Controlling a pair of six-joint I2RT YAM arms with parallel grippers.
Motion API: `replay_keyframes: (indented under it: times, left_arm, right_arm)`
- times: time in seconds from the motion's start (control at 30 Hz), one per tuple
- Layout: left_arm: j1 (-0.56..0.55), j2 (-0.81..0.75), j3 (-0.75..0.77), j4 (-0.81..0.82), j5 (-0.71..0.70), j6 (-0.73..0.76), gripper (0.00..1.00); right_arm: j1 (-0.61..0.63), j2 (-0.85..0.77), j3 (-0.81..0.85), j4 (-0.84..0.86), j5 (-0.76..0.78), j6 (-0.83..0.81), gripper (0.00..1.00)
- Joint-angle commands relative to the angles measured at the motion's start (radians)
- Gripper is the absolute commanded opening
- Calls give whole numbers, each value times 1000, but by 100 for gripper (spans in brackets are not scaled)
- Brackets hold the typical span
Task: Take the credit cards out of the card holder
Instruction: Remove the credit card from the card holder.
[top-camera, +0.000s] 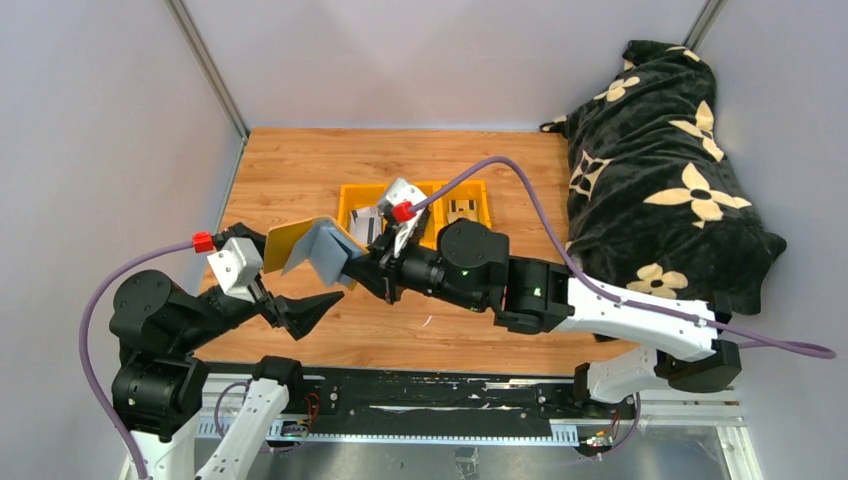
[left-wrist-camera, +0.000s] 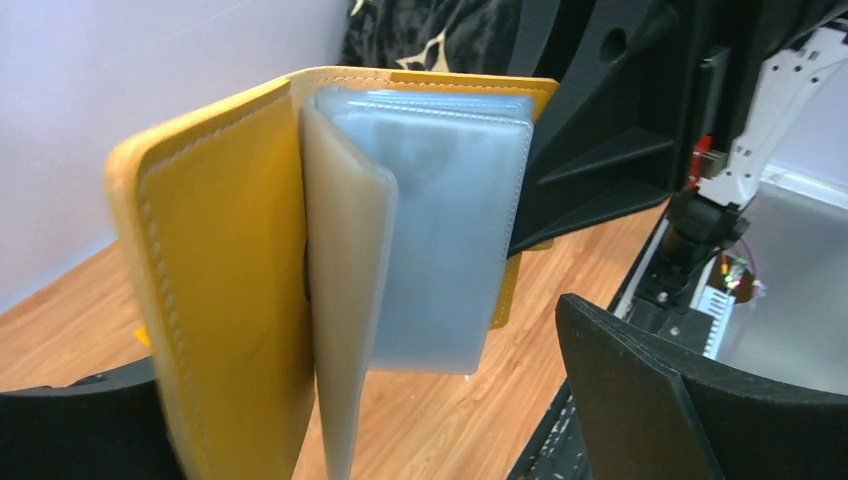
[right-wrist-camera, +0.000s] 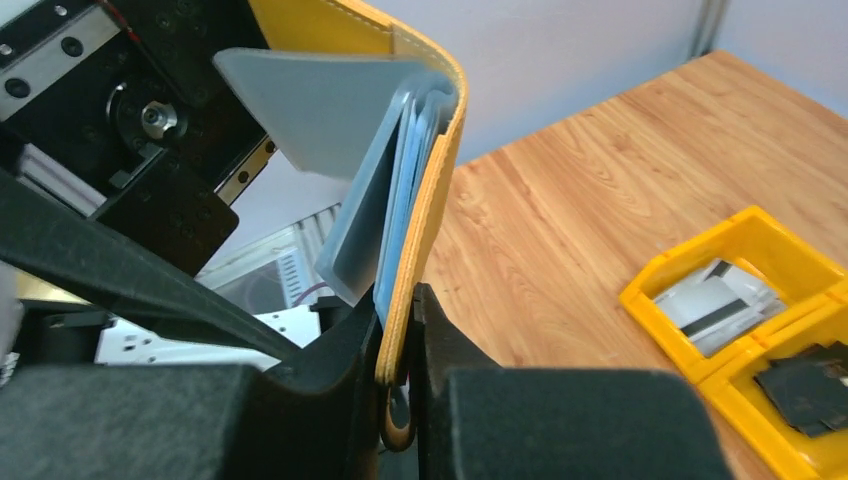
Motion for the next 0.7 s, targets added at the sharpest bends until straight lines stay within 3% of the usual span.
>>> replay_keyframes:
  times: [0.0, 0.27, 0.67]
  left_arm:
    - [1, -34, -37, 2, -52, 89, 99]
    - [1, -38, -66, 53, -192, 96, 82]
    - [1, -31, -13, 0, -163, 109, 51]
  right_arm:
    - [89, 73, 139, -160, 262, -91, 0]
    - [170, 181, 300, -260, 411, -161, 0]
    - [170, -58, 44, -121, 283, -227, 0]
